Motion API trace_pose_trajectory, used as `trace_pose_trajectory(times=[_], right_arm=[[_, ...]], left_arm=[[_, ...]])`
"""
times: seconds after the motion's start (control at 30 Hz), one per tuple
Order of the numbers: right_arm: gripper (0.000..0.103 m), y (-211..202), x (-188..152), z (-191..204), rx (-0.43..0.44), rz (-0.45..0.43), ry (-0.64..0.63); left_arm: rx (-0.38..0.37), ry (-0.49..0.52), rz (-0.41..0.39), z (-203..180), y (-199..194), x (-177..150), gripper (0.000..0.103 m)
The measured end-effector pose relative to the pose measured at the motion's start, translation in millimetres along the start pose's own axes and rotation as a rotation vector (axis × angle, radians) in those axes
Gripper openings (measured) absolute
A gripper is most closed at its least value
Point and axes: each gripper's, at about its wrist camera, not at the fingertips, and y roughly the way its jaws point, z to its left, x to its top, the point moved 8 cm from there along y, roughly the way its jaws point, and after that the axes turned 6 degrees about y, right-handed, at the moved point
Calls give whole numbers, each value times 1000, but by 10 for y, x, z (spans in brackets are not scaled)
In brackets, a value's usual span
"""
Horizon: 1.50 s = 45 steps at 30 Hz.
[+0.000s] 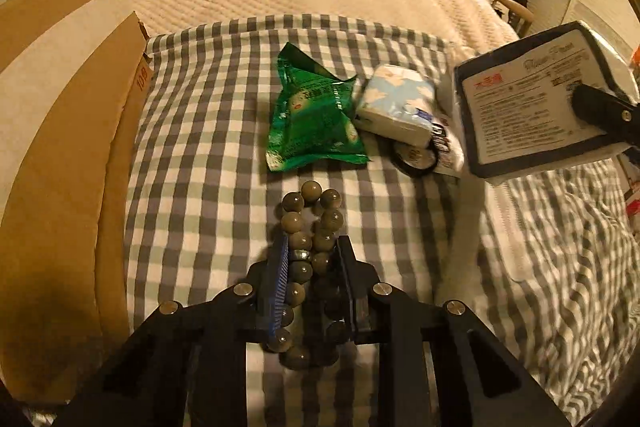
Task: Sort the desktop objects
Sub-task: 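Grasp the dark bead bracelet with the left gripper while the right grasps the clear plastic bag, then carry the bead bracelet and plastic bag into the cardboard box and release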
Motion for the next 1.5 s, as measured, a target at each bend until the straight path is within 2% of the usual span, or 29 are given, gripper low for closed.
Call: trace_pose_trajectory(times=[0.1, 0.17, 0.37, 0.47, 0.53, 0.63, 0.77, 1.0, 1.17, 1.3, 1.5], right_arm=[[21, -214, 10, -53, 0, -11, -3], [21, -371, 25, -90, -5, -20, -11], [21, -849, 67, -175, -24, -59, -21], [21, -1089, 57, -188, -26, -77, -24], [21, -1237, 41, -185, -29, -87, -31], [21, -1427, 6, -170, -24, -107, -37], [21, -1529, -85, -162, -30, -107, -50], [21, -1526, -191, -93, -26, -81, -74], [21, -1538, -149, 99, -20, -80, -115], [21, -1579, -57, 358, 14, -91, -150], [21, -1572, 126, 1052, 114, -107, -217]], left_arm=[[-11, 10, -16, -39, -148, 5, 23], [-19, 18, -34, -52, -262, 26, 11], [-53, 34, -102, -126, -663, 137, 11], [-71, -1, -102, -65, -749, 72, 11], [-88, -13, -64, -34, -685, 21, 11], [-79, -29, -49, 41, -635, -111, 11], [-100, -35, -48, 30, -681, -166, 11], [-124, -40, -93, 28, -959, 4, 11], [-121, -25, -146, 126, -1234, 274, 11], [-95, -16, -195, 381, -1507, 553, 11], [-66, -30, -257, 897, -1908, 920, 11]])
